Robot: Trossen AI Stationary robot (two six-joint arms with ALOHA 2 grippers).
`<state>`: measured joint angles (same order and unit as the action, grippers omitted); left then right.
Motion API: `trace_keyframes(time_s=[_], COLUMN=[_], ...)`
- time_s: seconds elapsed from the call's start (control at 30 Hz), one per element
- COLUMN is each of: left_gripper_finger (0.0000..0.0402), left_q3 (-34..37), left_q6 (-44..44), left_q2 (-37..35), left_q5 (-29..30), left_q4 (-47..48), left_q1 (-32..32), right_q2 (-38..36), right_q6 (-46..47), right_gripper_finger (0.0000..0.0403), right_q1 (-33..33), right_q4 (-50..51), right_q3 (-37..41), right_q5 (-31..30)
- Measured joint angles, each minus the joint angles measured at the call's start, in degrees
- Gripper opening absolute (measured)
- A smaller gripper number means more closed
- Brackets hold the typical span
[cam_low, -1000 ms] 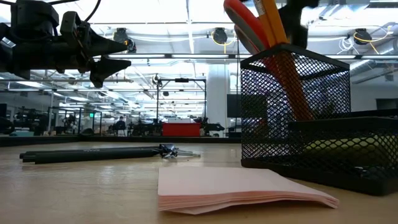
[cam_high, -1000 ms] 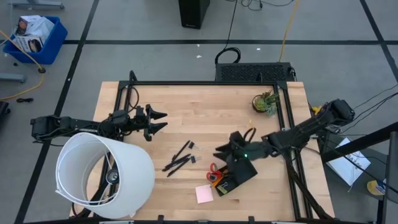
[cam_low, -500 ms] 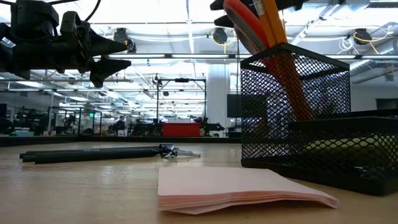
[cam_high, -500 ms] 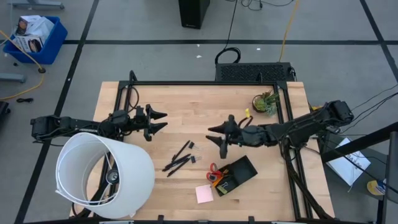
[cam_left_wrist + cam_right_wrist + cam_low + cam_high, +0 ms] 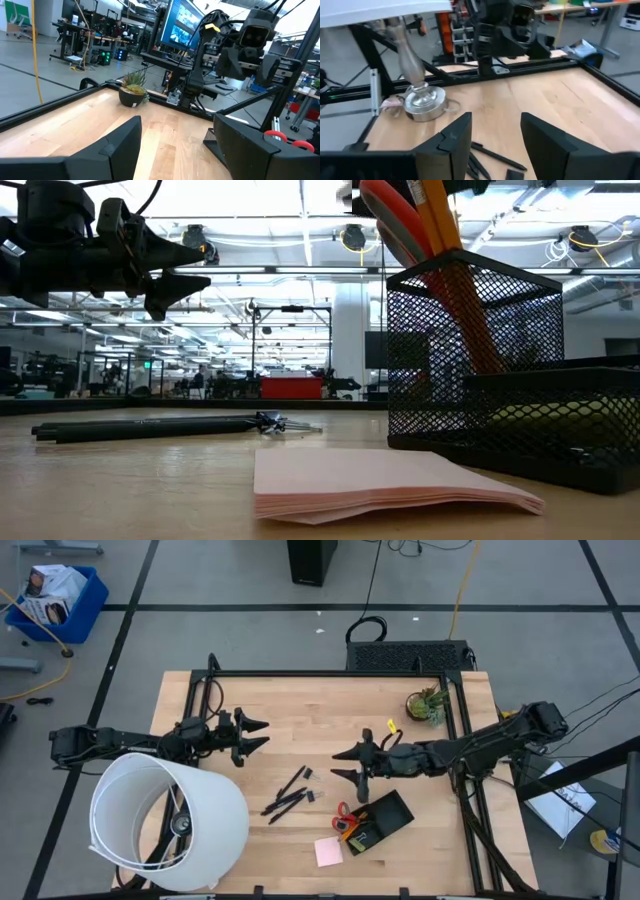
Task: Pick and place office supplies into organizer
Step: Put the black binder clip into the black desk organizer
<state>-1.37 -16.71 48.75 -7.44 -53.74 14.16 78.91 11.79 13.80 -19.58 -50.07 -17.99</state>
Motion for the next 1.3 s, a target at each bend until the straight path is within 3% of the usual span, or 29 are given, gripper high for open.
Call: trace_keyframes(time_s=[0.1,0.17,0.3,0.47,0.6,0.77,0.93,1.1,1.3], left_gripper_finger=[0.0253,0.0253,0.0253,0.0253,0.0253,0.0253,0.0253,0.0253,0.0253], left_q3=[0.0,0.0,0.02,0.0,0.01,0.02,0.01,0.0,0.0], left_q6=[0.0,0.0,0.0,0.02,0.01,0.0,0.01,0.01,0.0], left_q2=[-0.02,0.0,-0.02,-0.02,0.0,-0.02,-0.01,-0.02,0.0], left_q5=[0.0,0.0,0.0,0.0,0.0,-0.02,0.0,0.0,-0.01], left_q4=[0.0,0.0,0.03,0.02,0.02,0.02,-0.01,0.04,0.07], left_q1=[0.0,0.01,0.02,0.02,0.02,0.0,0.02,0.02,0.01], right_q2=[3.41,6.52,11.23,16.88,21.83,25.97,28.6,31.94,34.31], right_q6=[6.73,12.04,13.64,12.53,11.12,10.28,16.9,21.06,17.5], right_gripper_finger=[0.0164,0.0162,0.0158,0.016,0.0161,0.0162,0.0162,0.0163,0.0196], right_q1=[-2.05,-3.54,-5.49,-6.42,-7.06,-7.41,-7.38,-7.45,-7.76], right_q4=[-1.58,-3.65,-5.73,-5.06,-3.31,8.26,16.46,17.0,16.58], right_q3=[-0.01,0.0,0.07,-0.21,-3.32,-9.96,-14.88,-18.36,-21.08], right_q5=[-0.38,-4.05,-5.82,0.2,1.12,4.69,4.73,4.75,7.3])
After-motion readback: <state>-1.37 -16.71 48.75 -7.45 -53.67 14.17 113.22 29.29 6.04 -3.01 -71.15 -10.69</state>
